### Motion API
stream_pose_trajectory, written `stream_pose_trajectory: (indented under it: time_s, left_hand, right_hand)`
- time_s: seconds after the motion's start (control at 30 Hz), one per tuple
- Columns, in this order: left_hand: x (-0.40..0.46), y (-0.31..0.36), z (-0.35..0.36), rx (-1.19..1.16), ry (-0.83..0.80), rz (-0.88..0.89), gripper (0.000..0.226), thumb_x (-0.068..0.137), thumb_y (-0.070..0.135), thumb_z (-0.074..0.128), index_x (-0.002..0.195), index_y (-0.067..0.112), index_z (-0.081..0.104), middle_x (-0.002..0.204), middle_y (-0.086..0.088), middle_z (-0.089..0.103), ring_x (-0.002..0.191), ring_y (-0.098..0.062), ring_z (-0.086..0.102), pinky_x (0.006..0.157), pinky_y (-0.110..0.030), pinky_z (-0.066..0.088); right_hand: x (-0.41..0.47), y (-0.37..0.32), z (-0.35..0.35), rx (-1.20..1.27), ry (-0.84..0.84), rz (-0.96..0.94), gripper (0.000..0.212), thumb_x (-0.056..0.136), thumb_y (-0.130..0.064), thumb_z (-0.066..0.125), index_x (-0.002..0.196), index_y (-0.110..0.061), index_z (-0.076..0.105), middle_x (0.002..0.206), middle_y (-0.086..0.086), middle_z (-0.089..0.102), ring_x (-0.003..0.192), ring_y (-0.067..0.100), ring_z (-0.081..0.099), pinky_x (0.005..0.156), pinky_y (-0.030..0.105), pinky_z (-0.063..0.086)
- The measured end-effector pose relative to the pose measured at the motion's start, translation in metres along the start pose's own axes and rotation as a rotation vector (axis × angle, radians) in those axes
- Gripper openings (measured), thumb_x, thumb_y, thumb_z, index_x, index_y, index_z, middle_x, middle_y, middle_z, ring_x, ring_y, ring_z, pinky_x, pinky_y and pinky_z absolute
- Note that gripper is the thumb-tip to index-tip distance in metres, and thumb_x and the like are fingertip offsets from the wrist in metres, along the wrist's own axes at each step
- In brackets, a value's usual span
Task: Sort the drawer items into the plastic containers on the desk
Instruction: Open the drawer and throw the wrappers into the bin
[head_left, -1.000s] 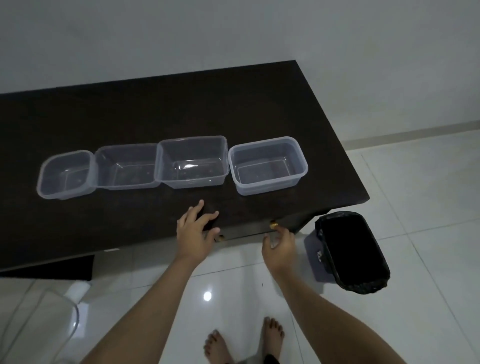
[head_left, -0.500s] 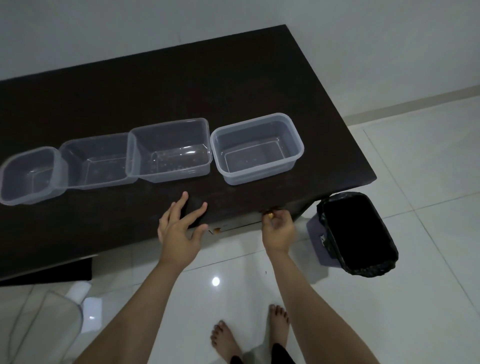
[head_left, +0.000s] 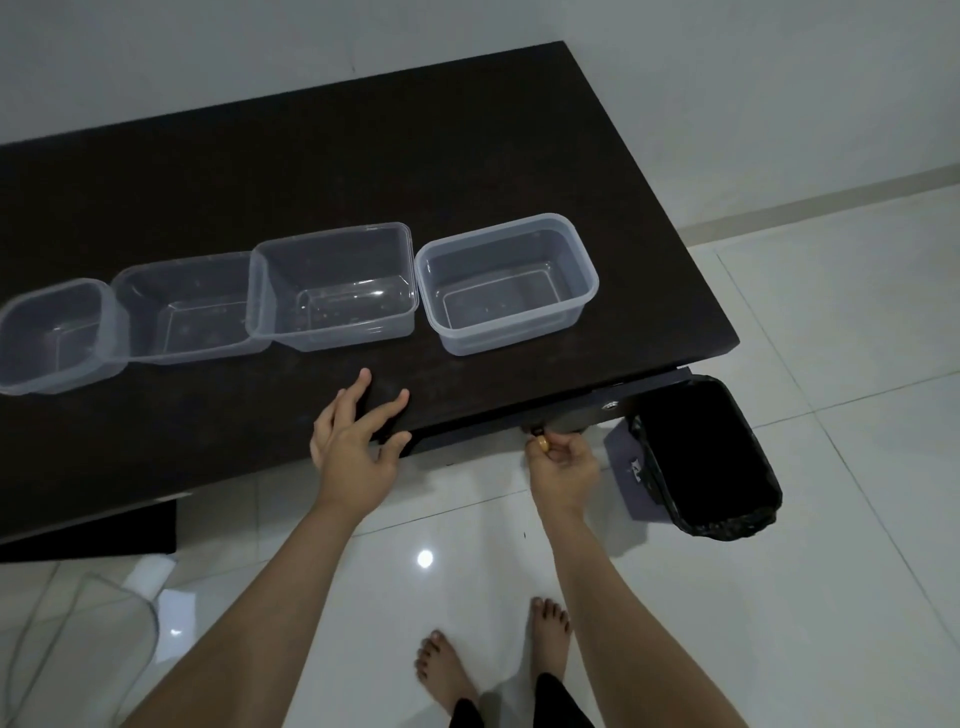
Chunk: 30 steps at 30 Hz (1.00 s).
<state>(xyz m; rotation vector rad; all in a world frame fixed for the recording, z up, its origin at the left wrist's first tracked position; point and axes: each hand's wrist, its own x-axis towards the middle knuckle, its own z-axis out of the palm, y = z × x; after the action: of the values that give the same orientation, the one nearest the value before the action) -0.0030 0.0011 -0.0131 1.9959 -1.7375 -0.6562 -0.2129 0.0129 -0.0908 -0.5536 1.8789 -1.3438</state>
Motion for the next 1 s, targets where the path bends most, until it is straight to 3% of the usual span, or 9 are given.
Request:
stream_pose_trajectory:
  time_s: [0.13,0.23,0.4,0.47,0.63,0.77,0.83,0.9,1.0]
  left_hand:
    - [0.001,-0.001,0.0,-0.004,-0.004,0.005,0.044,0.083,0.027,0.068,0.121,0.046,0.056,0.154,0.015,0.026,0.142,-0.022,0.017,0.112,-0.046,0.016]
    - [0.0,0.0,-0.001,0.002,-0.011,0.006,0.043,0.084,0.028,0.068,0.121,0.046,0.055,0.154,0.015,0.025,0.143,-0.022,0.015,0.113,-0.045,0.014]
    - [-0.001,0.001,0.001,0.021,-0.004,0.006,0.041,0.086,0.033,0.064,0.124,0.045,0.054,0.156,0.012,0.023,0.145,-0.021,0.013,0.115,-0.048,0.012]
    - [-0.006,0.006,0.006,0.035,0.015,-0.006,0.042,0.088,0.037,0.061,0.129,0.042,0.052,0.158,0.008,0.019,0.146,-0.021,0.011,0.116,-0.05,0.008]
    - [-0.056,0.02,0.035,0.025,0.043,-0.085,0.074,0.085,0.051,0.058,0.148,0.031,0.024,0.16,-0.005,-0.01,0.147,-0.029,-0.007,0.113,-0.056,0.0]
    - [-0.087,0.019,0.052,-0.063,-0.036,-0.196,0.088,0.081,0.06,0.056,0.15,0.024,0.015,0.158,-0.006,-0.02,0.146,-0.03,-0.007,0.116,-0.047,0.009]
    - [-0.091,0.022,0.052,-0.183,-0.078,-0.269,0.087,0.083,0.052,0.061,0.15,0.021,0.015,0.16,-0.007,-0.005,0.148,-0.026,0.005,0.117,-0.042,0.024]
    - [-0.094,0.025,0.049,-0.207,-0.092,-0.275,0.084,0.084,0.047,0.062,0.149,0.018,0.018,0.159,-0.005,0.009,0.145,-0.022,0.02,0.109,-0.027,0.033]
    - [-0.105,0.03,0.046,-0.188,-0.097,-0.288,0.081,0.084,0.043,0.064,0.148,0.014,0.025,0.157,-0.003,0.016,0.139,-0.017,0.032,0.094,-0.014,0.031]
  right_hand:
    - [0.001,0.002,-0.005,-0.026,-0.018,-0.006,0.03,0.073,0.0,0.072,0.065,-0.024,0.056,0.063,0.002,0.06,0.056,0.006,0.057,0.056,0.006,0.046]
    - [-0.001,0.003,-0.01,-0.052,-0.029,-0.004,0.028,0.072,0.0,0.074,0.064,-0.021,0.057,0.06,-0.001,0.061,0.053,0.0,0.056,0.057,0.006,0.045]
    - [-0.019,0.013,-0.033,-0.074,0.004,0.023,0.03,0.07,0.0,0.075,0.061,-0.02,0.055,0.056,-0.003,0.058,0.052,0.003,0.054,0.061,0.014,0.047]
    - [-0.027,0.02,-0.045,-0.087,0.0,0.045,0.028,0.07,-0.001,0.074,0.061,-0.019,0.055,0.057,0.001,0.056,0.055,0.011,0.054,0.062,0.021,0.047]
    - [-0.034,0.029,-0.066,-0.158,-0.052,0.056,0.024,0.072,-0.005,0.074,0.065,-0.022,0.058,0.066,0.011,0.065,0.063,0.02,0.061,0.067,0.028,0.05]
    - [-0.034,0.024,-0.069,-0.164,-0.096,0.089,0.026,0.072,-0.007,0.076,0.067,-0.025,0.058,0.068,0.005,0.068,0.067,0.02,0.065,0.069,0.027,0.052]
    - [-0.035,0.023,-0.071,-0.157,-0.101,0.108,0.025,0.072,-0.007,0.077,0.067,-0.025,0.059,0.068,0.002,0.068,0.067,0.018,0.065,0.072,0.031,0.054]
    - [-0.038,0.026,-0.075,-0.129,-0.103,0.133,0.024,0.071,-0.005,0.077,0.068,-0.023,0.062,0.07,0.003,0.069,0.067,0.018,0.066,0.073,0.032,0.055]
    - [-0.043,0.031,-0.084,-0.097,-0.095,0.182,0.023,0.071,-0.003,0.076,0.069,-0.022,0.063,0.071,0.005,0.07,0.068,0.019,0.067,0.075,0.033,0.056]
